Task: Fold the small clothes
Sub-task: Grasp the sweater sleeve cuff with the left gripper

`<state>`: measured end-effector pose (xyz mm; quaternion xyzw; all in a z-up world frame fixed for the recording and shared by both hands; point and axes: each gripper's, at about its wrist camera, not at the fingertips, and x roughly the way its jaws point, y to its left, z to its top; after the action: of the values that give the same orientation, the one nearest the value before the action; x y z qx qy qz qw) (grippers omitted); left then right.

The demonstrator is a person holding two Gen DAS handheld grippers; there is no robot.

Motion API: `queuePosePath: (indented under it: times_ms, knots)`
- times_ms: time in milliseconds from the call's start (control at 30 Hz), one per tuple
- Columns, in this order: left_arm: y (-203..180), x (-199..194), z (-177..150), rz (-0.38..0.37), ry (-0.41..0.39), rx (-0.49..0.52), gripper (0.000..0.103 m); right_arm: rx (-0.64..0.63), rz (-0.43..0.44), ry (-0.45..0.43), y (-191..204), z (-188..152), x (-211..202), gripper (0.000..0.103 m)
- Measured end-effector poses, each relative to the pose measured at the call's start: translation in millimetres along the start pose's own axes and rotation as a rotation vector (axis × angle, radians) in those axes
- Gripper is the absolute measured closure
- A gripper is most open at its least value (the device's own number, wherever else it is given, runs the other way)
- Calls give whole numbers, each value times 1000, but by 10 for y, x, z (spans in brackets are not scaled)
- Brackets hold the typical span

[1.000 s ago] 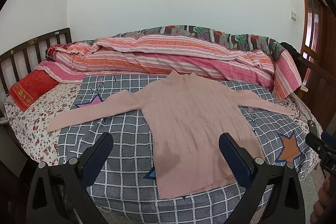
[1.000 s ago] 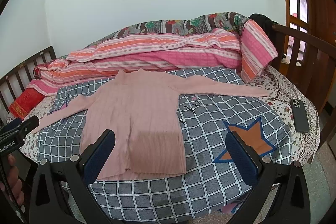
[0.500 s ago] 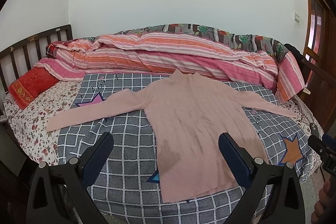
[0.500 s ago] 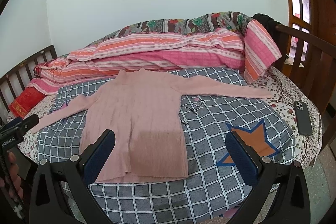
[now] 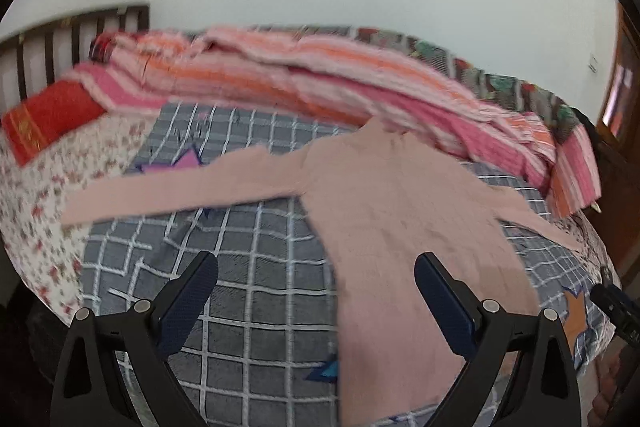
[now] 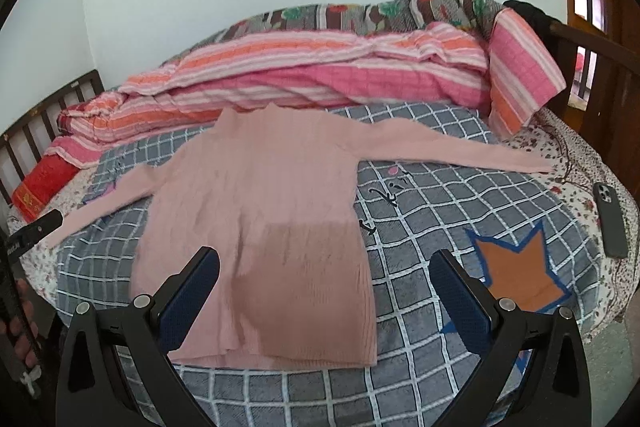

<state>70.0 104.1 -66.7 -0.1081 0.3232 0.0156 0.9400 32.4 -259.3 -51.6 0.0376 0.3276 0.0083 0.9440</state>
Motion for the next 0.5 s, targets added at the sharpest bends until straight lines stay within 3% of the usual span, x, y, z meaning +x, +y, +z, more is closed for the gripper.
queuePosePath:
  times_ms: [133,367,433,500]
  knots:
    - [433,406,-17,44,53,-75,8,-10,-12,22,-10,-33,278,0]
    - [1461,849,121,34,50,-362,17,17,1,61,-53,-2,708,1]
    - [1711,968,148,39,63,-442,28,18,1,75,-61,4,805,1]
    - [1945,1079,151,44,65,-517,31,25,0,95,-74,14,892,1]
